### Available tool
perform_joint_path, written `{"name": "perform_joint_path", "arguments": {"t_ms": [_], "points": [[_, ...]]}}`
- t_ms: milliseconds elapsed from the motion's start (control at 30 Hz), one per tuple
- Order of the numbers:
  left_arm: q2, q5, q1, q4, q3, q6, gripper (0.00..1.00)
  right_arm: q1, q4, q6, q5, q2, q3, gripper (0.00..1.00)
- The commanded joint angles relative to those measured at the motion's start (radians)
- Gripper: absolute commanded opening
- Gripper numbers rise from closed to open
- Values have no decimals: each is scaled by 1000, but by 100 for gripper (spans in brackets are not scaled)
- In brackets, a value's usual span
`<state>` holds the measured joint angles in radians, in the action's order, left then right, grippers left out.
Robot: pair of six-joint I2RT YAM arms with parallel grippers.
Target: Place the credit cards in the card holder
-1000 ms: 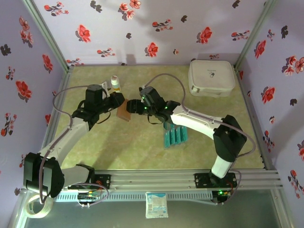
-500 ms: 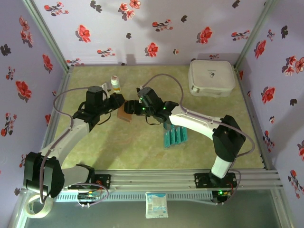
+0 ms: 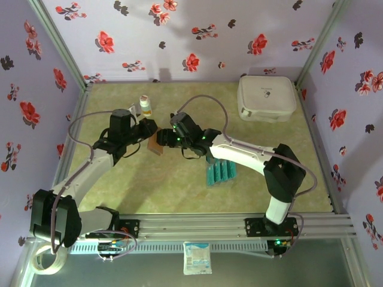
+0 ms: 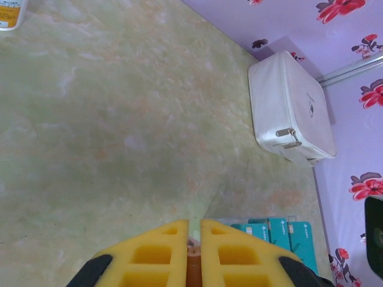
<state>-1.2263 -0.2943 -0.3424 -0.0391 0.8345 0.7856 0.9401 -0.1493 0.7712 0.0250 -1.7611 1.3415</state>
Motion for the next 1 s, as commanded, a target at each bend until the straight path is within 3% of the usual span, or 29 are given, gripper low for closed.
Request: {"name": "perform_joint_path", "arguments": {"t_ms": [0,200,433,700,967], "points": [[9,16,8,39,13,-4,0,-10,-169,-1,-94,9,-53,52],[18,31,7,37,6,-15,0,-68,-207,-8,-96,91,-134,50],[19,34,7,39,-11,-46,0,-116,-166,-31,24,186,-114,53],[19,34,8,59,-22,-54,0,-138,-18,72,196,124,-84,54],[17,34,8,73,-26,-43,0,-139,67,135,250,47,-88,51]]}}
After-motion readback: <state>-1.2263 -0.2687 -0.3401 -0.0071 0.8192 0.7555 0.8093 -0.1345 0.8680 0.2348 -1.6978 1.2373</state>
